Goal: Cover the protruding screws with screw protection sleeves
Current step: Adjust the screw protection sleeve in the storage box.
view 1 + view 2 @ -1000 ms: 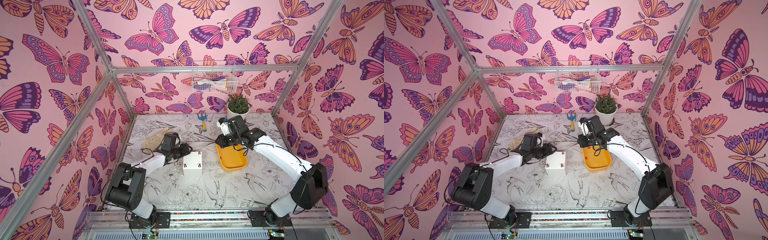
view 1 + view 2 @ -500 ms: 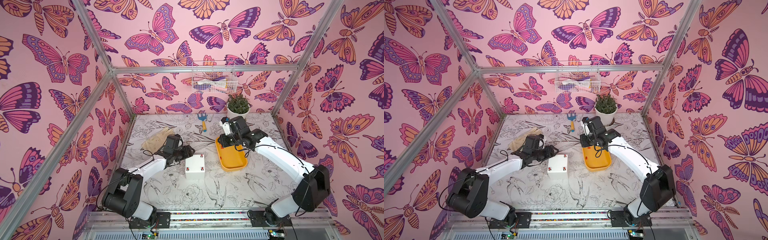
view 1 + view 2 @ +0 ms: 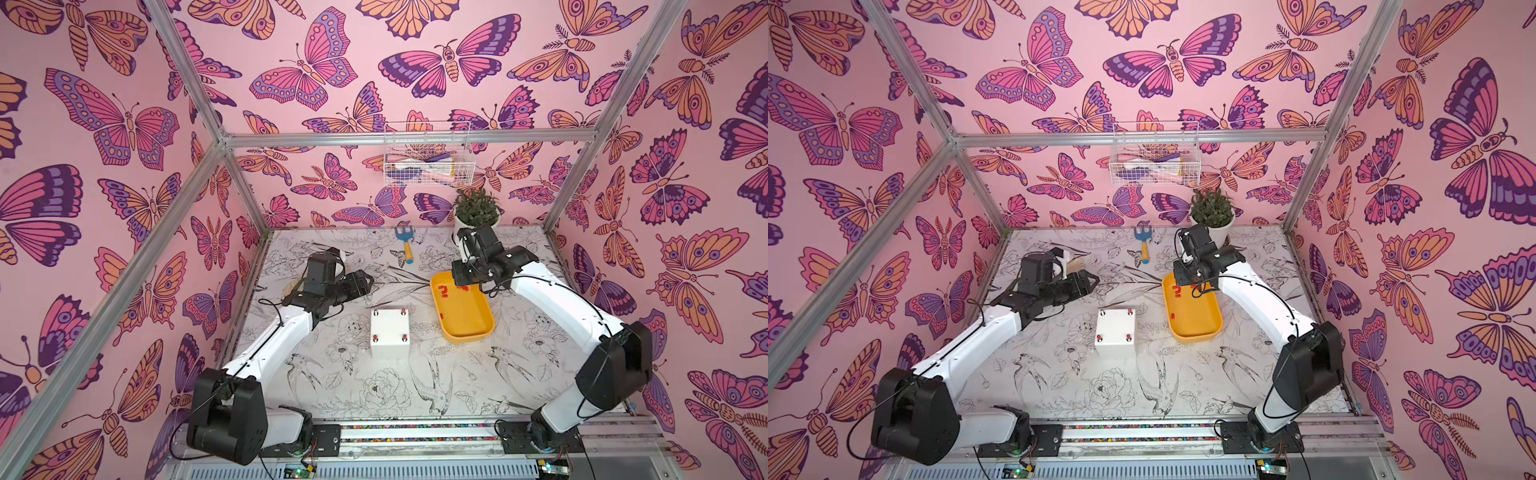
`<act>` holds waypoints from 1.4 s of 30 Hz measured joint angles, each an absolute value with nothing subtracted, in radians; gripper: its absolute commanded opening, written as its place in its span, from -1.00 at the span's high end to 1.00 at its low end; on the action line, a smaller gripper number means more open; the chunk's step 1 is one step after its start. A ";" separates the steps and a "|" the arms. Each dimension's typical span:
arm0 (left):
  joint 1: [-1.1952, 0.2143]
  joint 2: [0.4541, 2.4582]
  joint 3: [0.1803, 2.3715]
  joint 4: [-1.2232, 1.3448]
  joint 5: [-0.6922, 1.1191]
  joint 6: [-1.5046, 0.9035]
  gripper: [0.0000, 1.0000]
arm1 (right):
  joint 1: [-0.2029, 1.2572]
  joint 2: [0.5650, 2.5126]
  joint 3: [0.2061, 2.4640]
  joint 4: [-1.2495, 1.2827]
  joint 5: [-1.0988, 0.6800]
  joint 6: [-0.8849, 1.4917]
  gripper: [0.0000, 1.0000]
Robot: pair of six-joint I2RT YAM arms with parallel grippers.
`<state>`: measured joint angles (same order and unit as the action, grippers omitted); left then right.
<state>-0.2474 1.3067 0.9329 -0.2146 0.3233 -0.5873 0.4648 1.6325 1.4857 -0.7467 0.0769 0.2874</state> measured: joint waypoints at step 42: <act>-0.162 1.138 0.961 -0.421 0.183 -0.552 -0.55 | 0.438 2.114 1.607 -0.732 -0.017 0.044 0.25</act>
<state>-0.1619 1.1381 0.9607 -0.4210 0.1825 -0.5518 0.4377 2.1143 1.6073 -0.7319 -0.0166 0.0444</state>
